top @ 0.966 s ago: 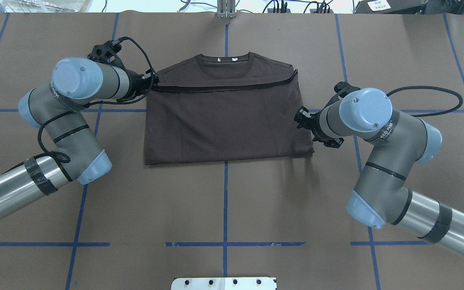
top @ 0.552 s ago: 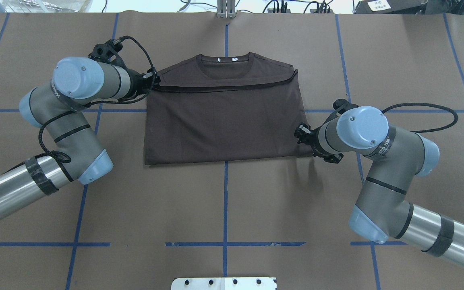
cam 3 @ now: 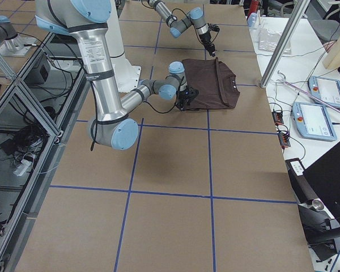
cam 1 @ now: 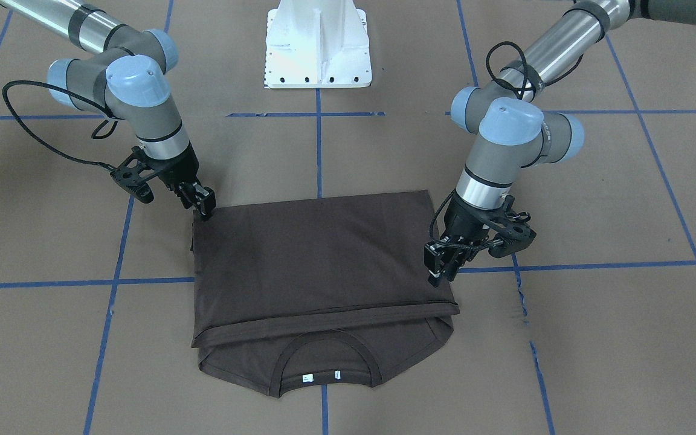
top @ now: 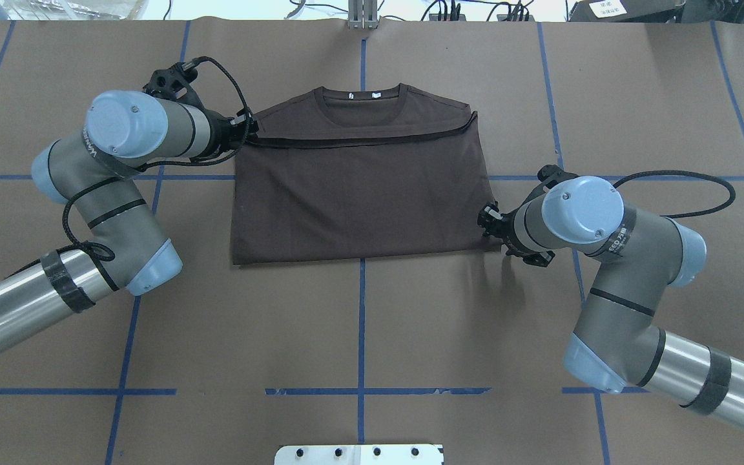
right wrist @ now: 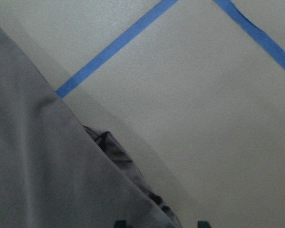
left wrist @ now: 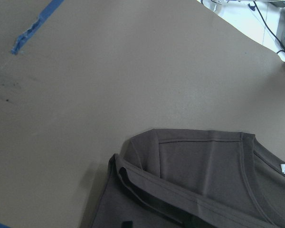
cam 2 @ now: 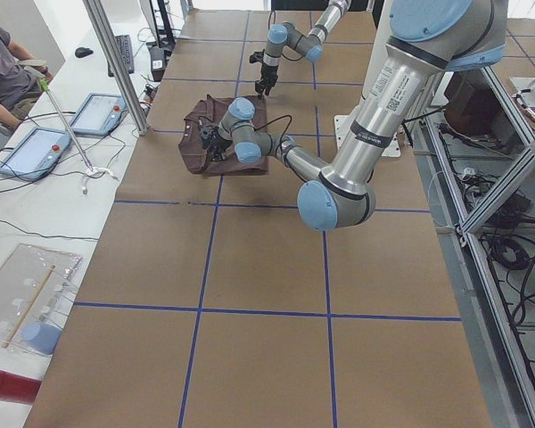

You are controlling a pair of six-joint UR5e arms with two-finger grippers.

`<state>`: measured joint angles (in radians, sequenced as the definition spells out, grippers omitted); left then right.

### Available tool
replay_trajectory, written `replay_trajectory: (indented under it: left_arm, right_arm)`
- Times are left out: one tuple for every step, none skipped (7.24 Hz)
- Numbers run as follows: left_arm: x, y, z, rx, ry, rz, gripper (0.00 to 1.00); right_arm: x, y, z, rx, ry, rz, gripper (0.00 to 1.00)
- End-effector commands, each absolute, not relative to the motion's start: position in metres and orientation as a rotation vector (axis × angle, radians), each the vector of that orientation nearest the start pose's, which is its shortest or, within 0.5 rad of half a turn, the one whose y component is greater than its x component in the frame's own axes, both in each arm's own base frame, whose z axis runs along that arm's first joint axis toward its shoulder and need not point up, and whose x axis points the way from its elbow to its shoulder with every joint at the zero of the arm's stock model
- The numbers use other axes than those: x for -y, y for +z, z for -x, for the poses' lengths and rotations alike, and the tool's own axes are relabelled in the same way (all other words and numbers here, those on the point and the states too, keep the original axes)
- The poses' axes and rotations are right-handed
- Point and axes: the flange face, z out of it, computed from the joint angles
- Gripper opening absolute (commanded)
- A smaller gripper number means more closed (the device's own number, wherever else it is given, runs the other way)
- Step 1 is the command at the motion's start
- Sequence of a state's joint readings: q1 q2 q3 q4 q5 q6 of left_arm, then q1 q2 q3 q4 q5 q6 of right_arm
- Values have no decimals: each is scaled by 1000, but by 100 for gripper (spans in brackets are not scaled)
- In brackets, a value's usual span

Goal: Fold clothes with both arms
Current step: 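Grasp the folded shirt's lower corner with the right gripper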

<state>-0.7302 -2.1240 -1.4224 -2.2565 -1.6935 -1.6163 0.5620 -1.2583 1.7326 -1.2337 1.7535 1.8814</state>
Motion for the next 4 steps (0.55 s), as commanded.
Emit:
replay_trajectory:
  left_arm:
    - [568, 326, -453, -1085, -629, -267, 46]
    - [568, 326, -453, -1086, -627, -268, 46]
    - [569, 326, -452, -1086, -630, -268, 46]
    - [568, 322, -451, -1091, -629, -272, 46]
  right_arm:
    - [426, 388, 461, 838, 768, 78, 40]
    - [425, 386, 460, 842, 772, 81, 11]
    - [424, 384, 463, 845, 777, 87, 0]
    - [424, 382, 463, 848, 776, 89, 0]
